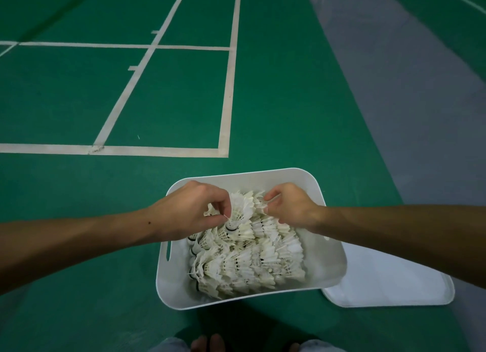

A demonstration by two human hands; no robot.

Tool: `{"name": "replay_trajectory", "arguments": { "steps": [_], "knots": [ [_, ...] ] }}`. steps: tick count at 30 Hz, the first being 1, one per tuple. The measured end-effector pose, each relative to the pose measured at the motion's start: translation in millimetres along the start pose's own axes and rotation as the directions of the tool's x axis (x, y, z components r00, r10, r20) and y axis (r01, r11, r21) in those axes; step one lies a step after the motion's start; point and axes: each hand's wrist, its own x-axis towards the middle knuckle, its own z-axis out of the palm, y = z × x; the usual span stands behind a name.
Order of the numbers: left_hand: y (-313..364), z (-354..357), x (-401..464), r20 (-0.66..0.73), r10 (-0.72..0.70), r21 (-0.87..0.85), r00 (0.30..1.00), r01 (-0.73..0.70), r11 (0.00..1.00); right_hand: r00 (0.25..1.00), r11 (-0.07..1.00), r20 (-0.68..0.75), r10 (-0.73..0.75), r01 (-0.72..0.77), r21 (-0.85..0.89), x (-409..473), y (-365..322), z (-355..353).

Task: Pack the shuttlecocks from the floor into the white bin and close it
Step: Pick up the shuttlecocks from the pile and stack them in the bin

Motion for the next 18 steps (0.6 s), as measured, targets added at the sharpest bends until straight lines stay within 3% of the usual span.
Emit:
{"name": "replay_trajectory", "arguments": {
  "steps": [2,5,9,14,18],
  "knots": [
    [3.1,-1.5,-1.6,-0.002,0.000,-0.016,1.000,0.000,1.000,0.997,0.992,-0.040,-0.063,0.058,-0.108,-15.8,-4.0,-6.6],
    [9.5,-3.4,-5.6,-0.012,0.002,-0.009,1.000,-0.002,1.000,0.956,0.939,-0.083,-0.282,0.257,-0.226,-51.4,-18.4,-11.2],
    [22.2,-4.9,-7.9,-0.033,0.030,-0.007,0.999,-0.031,1.000,0.865,0.832,0.074,-0.496,0.498,-0.243,-90.5,-36.7,-9.2],
    [40.5,-7.3,-9.5,-0.082,0.073,-0.034,0.994,-0.076,0.997,0.816,0.751,0.048,-0.576,0.551,-0.364,-102.0,-43.9,-11.7],
    [48.0,-8.7,-11.7,-0.135,0.056,-0.087,0.989,-0.068,0.994,0.821,0.732,0.131,-0.556,0.558,-0.391,-103.5,-43.8,-15.9]
  ]
}}
